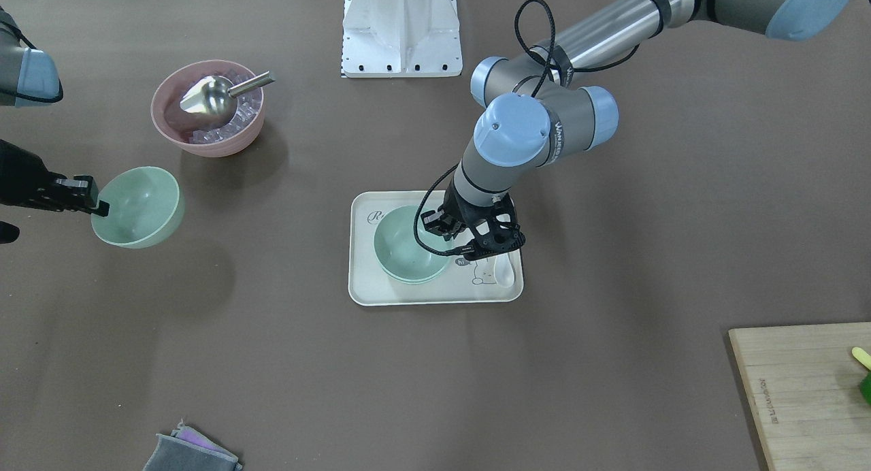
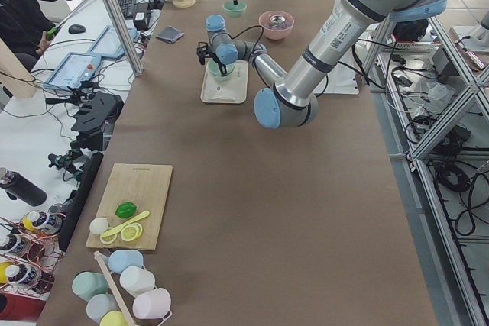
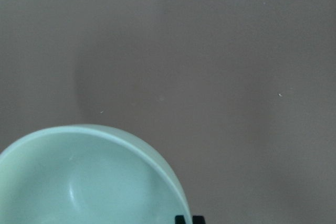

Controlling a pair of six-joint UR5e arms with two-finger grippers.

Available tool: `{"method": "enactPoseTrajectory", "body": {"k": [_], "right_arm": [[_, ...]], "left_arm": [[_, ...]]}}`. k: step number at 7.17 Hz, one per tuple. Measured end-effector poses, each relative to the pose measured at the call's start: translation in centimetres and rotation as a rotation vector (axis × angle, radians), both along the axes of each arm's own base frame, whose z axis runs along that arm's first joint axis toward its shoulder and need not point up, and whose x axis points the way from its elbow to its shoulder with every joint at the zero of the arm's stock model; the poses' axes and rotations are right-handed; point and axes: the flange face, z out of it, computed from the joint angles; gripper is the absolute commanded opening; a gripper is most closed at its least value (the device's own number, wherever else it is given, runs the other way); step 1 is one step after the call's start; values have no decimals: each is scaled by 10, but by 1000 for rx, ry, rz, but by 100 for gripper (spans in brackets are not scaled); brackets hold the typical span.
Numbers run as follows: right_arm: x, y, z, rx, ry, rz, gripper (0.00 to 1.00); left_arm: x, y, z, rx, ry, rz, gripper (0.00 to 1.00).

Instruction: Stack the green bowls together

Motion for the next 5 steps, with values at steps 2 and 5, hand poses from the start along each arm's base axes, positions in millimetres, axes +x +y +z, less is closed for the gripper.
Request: {"method": "enactPoseTrajectory", "body": {"k": [2, 5], "right_arm": [[0, 0, 0, -1, -1, 0, 0], [0, 0, 0, -1, -1, 0, 0]], "left_arm": [[1, -1, 2, -3, -3, 0, 0], [2, -1, 4, -4, -4, 1, 0]]}}
